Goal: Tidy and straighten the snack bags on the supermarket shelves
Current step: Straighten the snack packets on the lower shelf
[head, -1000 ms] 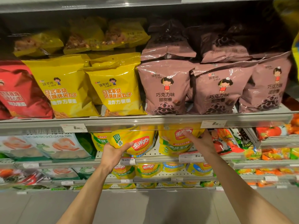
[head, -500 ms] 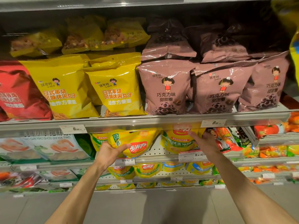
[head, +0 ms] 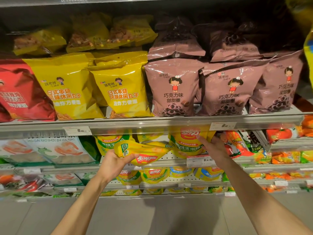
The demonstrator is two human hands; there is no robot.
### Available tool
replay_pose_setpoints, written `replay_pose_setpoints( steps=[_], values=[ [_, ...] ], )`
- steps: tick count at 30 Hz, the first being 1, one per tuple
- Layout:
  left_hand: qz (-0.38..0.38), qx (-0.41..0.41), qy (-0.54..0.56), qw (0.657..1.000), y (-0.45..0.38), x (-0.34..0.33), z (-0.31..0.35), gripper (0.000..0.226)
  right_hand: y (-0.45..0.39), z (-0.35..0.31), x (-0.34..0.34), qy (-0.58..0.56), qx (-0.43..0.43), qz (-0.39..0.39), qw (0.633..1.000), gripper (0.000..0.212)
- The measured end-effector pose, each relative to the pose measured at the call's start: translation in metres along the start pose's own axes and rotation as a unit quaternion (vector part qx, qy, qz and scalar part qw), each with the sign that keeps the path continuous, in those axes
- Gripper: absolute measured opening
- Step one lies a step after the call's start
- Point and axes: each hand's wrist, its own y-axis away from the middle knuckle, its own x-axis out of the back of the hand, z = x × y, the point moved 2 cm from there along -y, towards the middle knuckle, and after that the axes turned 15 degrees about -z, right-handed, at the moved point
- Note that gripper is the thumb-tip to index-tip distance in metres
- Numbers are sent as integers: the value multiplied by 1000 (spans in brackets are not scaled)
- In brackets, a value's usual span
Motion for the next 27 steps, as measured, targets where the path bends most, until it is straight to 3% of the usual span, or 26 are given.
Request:
replay_pose_setpoints(
  steps=[2, 4, 11, 20, 24, 27],
  values=[
    [3, -10, 5, 1000, 3, 7, 9, 39, 0, 0, 0, -5, 3, -3, 1000, 33],
    [8, -23, 21, 999, 5, 14, 18, 28, 0, 0, 0, -13, 6, -5, 1000, 34],
    [28, -25, 55, 998, 27, 41, 40, 24, 4, -4, -11, -33, -4, -16, 999, 41],
    [85, -58, 76, 992, 54, 70, 56, 25, -11, -6, -71, -10, -13, -48, 999, 13],
    [109, -41, 58, 991, 62, 82, 50, 23, -18, -9, -104, -1, -30, -78, 997, 35],
    [122, -36, 50, 991, 66, 88, 48, 17, -23, -13, -128, 20, -35, -87, 995, 32]
  ],
)
